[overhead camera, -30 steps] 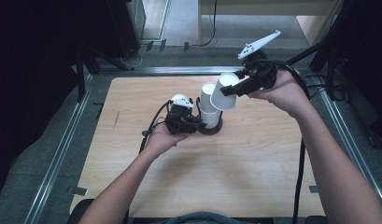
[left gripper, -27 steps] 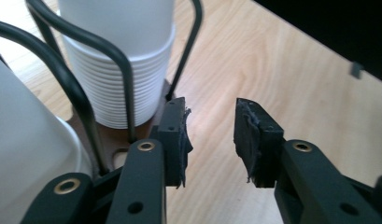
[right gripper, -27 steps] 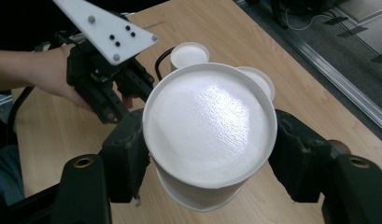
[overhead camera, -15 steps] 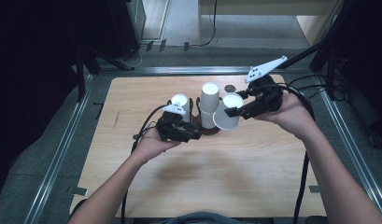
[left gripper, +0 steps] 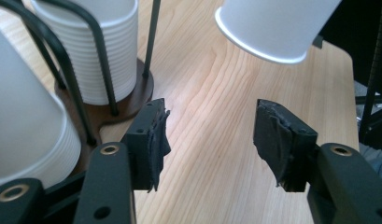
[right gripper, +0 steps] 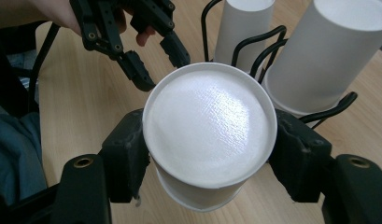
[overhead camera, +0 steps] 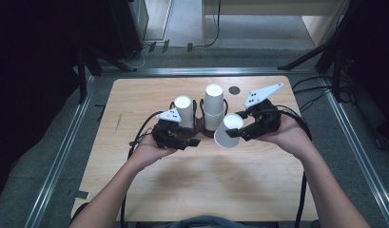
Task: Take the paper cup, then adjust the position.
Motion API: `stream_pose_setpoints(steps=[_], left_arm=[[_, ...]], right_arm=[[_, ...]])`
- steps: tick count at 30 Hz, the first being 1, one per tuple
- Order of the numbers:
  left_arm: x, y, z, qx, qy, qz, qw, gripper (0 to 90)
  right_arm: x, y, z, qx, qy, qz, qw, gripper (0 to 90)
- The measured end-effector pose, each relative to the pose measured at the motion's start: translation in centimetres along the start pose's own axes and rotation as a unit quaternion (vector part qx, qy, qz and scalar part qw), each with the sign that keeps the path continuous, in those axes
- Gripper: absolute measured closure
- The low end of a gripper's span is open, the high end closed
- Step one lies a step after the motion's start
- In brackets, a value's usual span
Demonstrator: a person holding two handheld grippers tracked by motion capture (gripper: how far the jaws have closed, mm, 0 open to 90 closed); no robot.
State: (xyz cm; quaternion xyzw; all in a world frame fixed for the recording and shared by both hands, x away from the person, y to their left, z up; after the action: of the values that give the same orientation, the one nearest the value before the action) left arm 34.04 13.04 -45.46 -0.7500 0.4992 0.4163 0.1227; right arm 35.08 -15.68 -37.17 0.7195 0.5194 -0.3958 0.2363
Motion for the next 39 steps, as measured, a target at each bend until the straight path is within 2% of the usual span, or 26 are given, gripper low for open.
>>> stream_pose_setpoints(steps=[1,2,5,6,8,10,12,13,17,25,26,28,31,32,34,36,39], left_arm=[[0.0,0.0,0.0,0.000,0.000,0.000,1.0000,44.6],[-0.1,-0.2,0.2,-0.005,-0.009,0.010,0.9999,44.7],[0.0,-0.3,0.6,-0.005,-0.009,0.022,0.9997,43.1],[0.0,-0.3,0.6,-0.005,-0.009,0.022,0.9997,40.0],[0.3,-0.3,0.9,-0.006,-0.013,0.036,0.9993,34.6],[0.3,-0.3,1.0,-0.005,-0.012,0.041,0.9991,32.6],[0.4,-0.4,1.1,-0.009,-0.007,0.046,0.9989,31.2],[0.3,-0.4,1.2,-0.010,-0.002,0.048,0.9988,28.1],[0.4,-0.6,1.4,-0.011,0.005,0.066,0.9978,19.2],[0.8,-0.6,1.6,-0.004,-0.004,0.071,0.9975,14.7],[1.1,-0.3,1.6,0.005,-0.011,0.067,0.9977,14.7],[1.4,-0.2,1.5,0.008,-0.019,0.064,0.9978,14.6],[1.8,-0.1,1.5,0.003,-0.023,0.066,0.9976,14.7],[2.0,-0.2,1.5,-0.006,-0.032,0.070,0.9971,14.8],[2.3,0.0,1.5,-0.001,-0.039,0.071,0.9967,14.8],[2.7,0.3,1.5,0.015,-0.041,0.065,0.9969,14.8],[2.9,0.3,1.5,0.021,-0.037,0.064,0.9970,14.8]], right_arm=[[0.0,0.0,0.0,0.000,0.000,0.000,1.0000,34.0],[0.5,-0.1,0.4,-0.001,-0.001,-0.004,1.0000,34.1],[1.2,-0.2,0.7,0.001,0.001,-0.013,0.9999,34.1],[1.5,-0.2,0.8,0.002,0.001,-0.015,0.9999,34.1],[2.2,-0.3,1.1,0.002,0.003,-0.019,0.9998,34.1],[3.0,-0.4,1.3,0.001,0.005,-0.025,0.9997,34.1],[3.3,-0.4,1.4,0.001,0.010,-0.033,0.9994,34.0],[4.1,-0.5,1.8,-0.001,0.020,-0.046,0.9987,34.0],[5.1,-0.4,2.5,0.006,0.015,-0.054,0.9984,34.0],[6.3,-0.3,3.1,0.011,0.012,-0.059,0.9981,34.0],[6.6,-0.2,3.2,0.014,0.012,-0.062,0.9979,34.0],[6.8,-0.1,3.1,0.015,0.013,-0.065,0.9977,34.0],[7.0,0.0,3.0,0.015,0.022,-0.074,0.9969,34.0],[7.1,0.0,3.0,0.013,0.025,-0.076,0.9967,34.0],[7.3,0.0,2.8,0.011,0.029,-0.080,0.9963,34.0],[7.4,0.0,2.7,0.008,0.032,-0.085,0.9958,34.0],[7.5,-0.1,2.4,0.004,0.039,-0.094,0.9947,34.1]])
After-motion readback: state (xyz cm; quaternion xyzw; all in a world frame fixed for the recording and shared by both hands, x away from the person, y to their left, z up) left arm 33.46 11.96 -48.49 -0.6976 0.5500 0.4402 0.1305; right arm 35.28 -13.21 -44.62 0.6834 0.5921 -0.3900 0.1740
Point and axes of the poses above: each handheld gripper's, and its own axes: x roughly forward along the jaws, z roughly out of its underside, y roughly to its right, the point moved 1 cm from there along x, roughly forward along the jaws, and after that the axes turned 12 degrees about -y, right-handed, at the moved point
